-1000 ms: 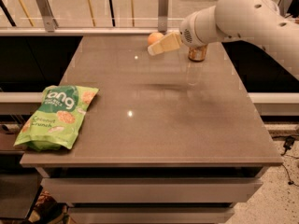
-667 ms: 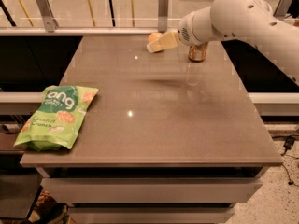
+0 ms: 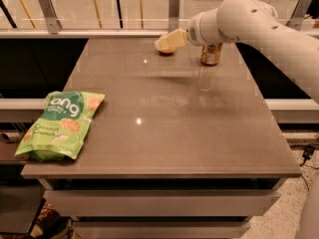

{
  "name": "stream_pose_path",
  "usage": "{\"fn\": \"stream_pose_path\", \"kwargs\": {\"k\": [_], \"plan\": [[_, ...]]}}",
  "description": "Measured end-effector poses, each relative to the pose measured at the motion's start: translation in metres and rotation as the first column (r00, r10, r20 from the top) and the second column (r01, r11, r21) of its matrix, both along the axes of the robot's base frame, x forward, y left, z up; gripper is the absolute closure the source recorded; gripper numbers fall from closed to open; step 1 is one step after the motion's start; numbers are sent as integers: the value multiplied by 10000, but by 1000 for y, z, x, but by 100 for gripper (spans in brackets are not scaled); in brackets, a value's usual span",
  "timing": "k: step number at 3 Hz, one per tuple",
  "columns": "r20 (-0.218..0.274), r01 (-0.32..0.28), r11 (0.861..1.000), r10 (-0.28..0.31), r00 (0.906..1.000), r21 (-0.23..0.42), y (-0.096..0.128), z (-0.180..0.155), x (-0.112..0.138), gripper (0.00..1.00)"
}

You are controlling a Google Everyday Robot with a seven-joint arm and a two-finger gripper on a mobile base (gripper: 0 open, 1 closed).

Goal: Move orange near green rice chip bag

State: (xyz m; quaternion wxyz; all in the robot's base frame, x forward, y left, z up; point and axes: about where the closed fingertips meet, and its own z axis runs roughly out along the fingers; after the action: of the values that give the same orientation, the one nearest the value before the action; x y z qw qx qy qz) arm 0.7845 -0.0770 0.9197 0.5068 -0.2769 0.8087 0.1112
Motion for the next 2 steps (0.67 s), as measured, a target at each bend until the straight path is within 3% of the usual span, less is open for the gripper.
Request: {"fn": "stream_pose_path", "kwargs": {"k": [2], "plan": [[-226,-55,10000,54,9997,-28,13,-12,22,0]]}}
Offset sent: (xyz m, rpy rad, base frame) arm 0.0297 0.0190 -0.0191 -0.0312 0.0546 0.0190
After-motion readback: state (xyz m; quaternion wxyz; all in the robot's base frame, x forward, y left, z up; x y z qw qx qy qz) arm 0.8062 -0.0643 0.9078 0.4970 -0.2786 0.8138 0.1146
